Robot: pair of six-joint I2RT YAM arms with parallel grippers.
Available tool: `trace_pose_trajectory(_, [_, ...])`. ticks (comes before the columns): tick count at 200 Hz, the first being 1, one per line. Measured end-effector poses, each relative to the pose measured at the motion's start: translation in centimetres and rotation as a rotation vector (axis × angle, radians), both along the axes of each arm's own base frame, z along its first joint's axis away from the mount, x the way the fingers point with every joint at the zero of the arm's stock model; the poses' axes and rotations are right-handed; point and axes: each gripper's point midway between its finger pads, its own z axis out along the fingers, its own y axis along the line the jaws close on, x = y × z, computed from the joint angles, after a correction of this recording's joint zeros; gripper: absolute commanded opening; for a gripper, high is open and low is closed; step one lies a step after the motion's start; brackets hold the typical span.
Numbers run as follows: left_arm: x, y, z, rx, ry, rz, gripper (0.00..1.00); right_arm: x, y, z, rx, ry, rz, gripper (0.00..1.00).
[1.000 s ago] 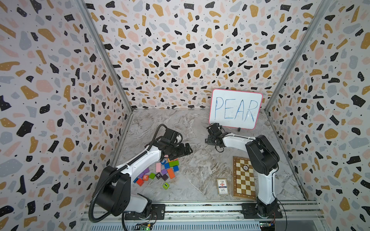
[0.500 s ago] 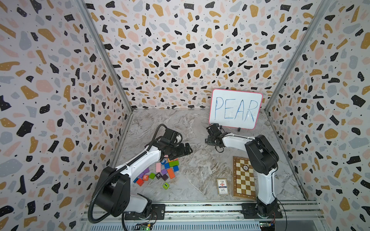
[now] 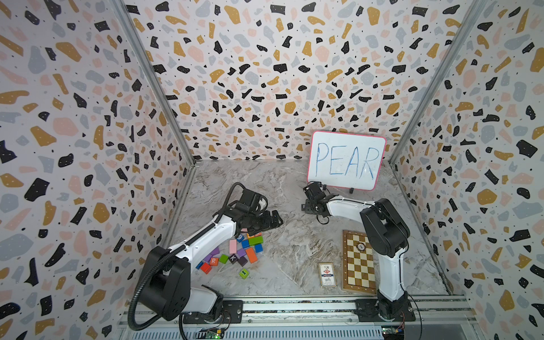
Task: Spell the uppercase word “pear” with letter blocks
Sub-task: Place the letter block at the center of the board.
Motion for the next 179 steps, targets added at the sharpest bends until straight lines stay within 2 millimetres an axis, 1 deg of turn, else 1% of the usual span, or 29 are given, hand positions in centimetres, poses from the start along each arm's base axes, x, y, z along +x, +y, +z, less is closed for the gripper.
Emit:
trace_pose_trajectory(23, [-0.07, 0.04, -0.11, 0.001, 0.003, 0.000, 0.99, 0.02, 0.02, -0.01, 0.000, 0.000, 0.000, 0.36])
trace_pose_trajectory(55, [-0.03, 0.06, -0.10, 0.003, 0.001, 0.002, 0.99, 0.05, 0.03, 0.02, 0.000, -0.001, 0.001, 0.32])
trace_pose_trajectory(127, [-0.13, 0.21, -0.16, 0.007, 0.000, 0.005, 0.99, 0.37, 0.20, -0.01, -0.008, -0.005, 0.012, 0.32])
trace_pose_trajectory(179, [-0.17, 0.27, -0.27, 0.010, 0.001, 0.006, 0.99, 0.41, 0.21, -0.02, -0.009, -0.006, 0.011, 0.38])
